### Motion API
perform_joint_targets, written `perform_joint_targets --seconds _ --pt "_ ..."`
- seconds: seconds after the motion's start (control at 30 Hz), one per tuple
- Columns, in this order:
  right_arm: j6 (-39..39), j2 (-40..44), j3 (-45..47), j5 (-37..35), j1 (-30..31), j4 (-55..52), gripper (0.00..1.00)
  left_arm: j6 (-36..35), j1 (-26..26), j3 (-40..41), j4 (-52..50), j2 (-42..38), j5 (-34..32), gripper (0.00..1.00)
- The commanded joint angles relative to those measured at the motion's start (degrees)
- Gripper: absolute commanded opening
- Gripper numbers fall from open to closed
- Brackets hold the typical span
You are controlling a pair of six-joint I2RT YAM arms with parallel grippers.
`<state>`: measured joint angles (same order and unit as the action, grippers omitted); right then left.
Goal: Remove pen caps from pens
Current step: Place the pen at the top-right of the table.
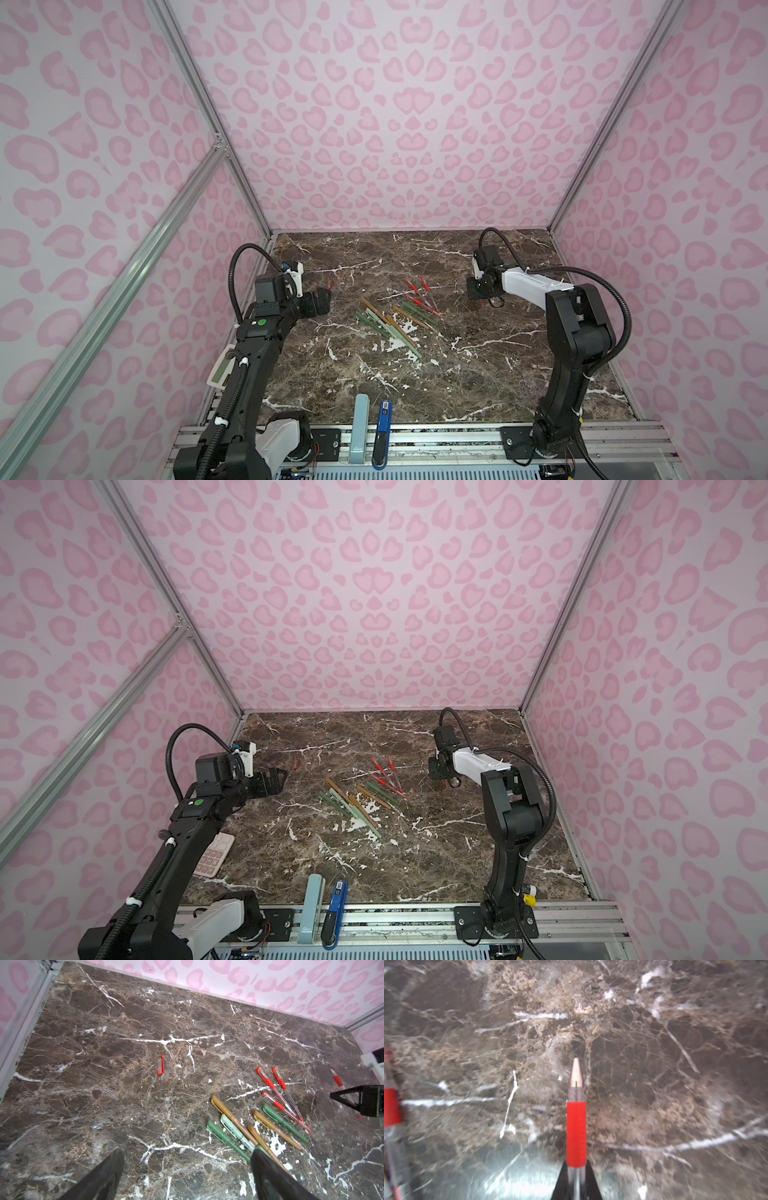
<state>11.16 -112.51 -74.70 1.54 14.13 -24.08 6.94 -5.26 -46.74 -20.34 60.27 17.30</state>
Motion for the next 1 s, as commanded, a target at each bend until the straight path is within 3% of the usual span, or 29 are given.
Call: perform_joint_targets --seconds 0.0,0.13,0.3,0.7,0.97 --pt "0.0 -2.9 -2.2 0.6 0.0 -1.4 0.09 0.4 -1.2 -0.2 4.1 -0.2 2.5 0.98" --pt "0.7 -4.9 -4.0 1.3 -0.2 -1.1 0.15 0.9 -1.3 0.2 5.0 -0.3 3.8 0.98" --pt "1.0 -5.5 -4.6 -0.2 0.6 -1.9 0.29 0.9 -1.7 -1.3 4.0 0.0 2.6 0.98" --pt "1.1 -1.2 -6.7 -0.3 1.2 -5.5 0.31 0.7 -2.0 -2.0 3.9 0.2 3.1 0.98" --pt "2.4 4.2 -6.3 -1.6 8.0 -7.3 0.37 0.4 -2.4 -2.0 3.9 0.2 3.1 0.98"
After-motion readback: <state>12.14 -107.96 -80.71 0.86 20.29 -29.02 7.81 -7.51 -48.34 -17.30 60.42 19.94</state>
